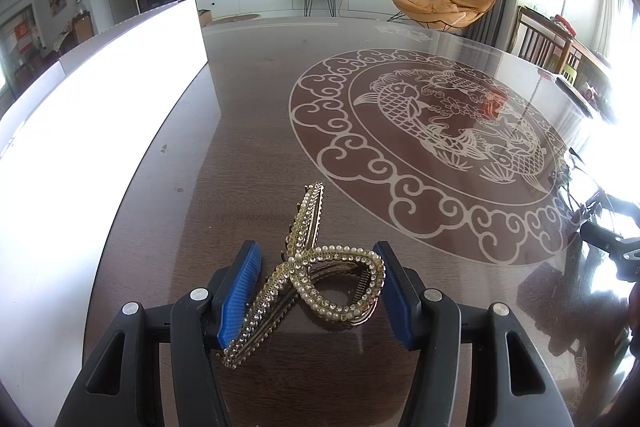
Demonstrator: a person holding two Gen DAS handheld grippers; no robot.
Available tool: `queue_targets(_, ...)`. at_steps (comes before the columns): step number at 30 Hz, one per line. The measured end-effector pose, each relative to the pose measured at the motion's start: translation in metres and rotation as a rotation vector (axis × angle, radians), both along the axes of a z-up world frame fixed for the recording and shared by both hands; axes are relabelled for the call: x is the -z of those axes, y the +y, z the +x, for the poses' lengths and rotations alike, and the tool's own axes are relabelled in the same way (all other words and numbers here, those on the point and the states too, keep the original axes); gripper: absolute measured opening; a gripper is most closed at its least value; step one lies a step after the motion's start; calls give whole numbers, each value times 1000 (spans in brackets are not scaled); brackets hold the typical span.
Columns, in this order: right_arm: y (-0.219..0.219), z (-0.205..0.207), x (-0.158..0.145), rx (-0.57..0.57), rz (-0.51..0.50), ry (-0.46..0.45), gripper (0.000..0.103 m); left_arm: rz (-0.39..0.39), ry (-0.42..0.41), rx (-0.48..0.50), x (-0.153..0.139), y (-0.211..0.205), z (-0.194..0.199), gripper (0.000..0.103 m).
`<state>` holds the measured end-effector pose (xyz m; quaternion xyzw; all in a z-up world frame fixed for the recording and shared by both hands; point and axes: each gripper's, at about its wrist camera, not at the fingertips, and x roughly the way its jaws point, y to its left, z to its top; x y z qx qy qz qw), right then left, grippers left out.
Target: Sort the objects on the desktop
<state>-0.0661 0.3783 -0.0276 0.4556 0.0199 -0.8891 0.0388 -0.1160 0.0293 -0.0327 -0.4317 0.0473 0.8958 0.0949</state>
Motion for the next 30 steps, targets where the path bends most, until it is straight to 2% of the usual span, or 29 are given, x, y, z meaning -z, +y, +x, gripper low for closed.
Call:
queue_targets(12, 0, 0, 0, 0, 0, 0, 103, 13, -2, 4, 0, 2, 1, 60)
queue_targets(14, 0, 0, 0, 0, 0, 0, 103, 22, -6, 16, 0, 2, 1, 69)
queue_targets(18, 0, 0, 0, 0, 0, 0, 103, 11, -10, 22, -1, 12, 2, 73)
queue_targets(20, 0, 0, 0, 0, 0, 0, 103, 9, -17, 26, 0, 12, 2, 81)
queue_targets(22, 0, 0, 0, 0, 0, 0, 103, 25, -19, 37, 0, 11, 4, 84)
queue_targets(26, 0, 0, 0, 0, 0, 0, 103, 73, -36, 73, 0, 9, 3, 97)
queue_targets(30, 0, 0, 0, 0, 1, 0, 103, 72, -51, 100, 1, 13, 4, 103)
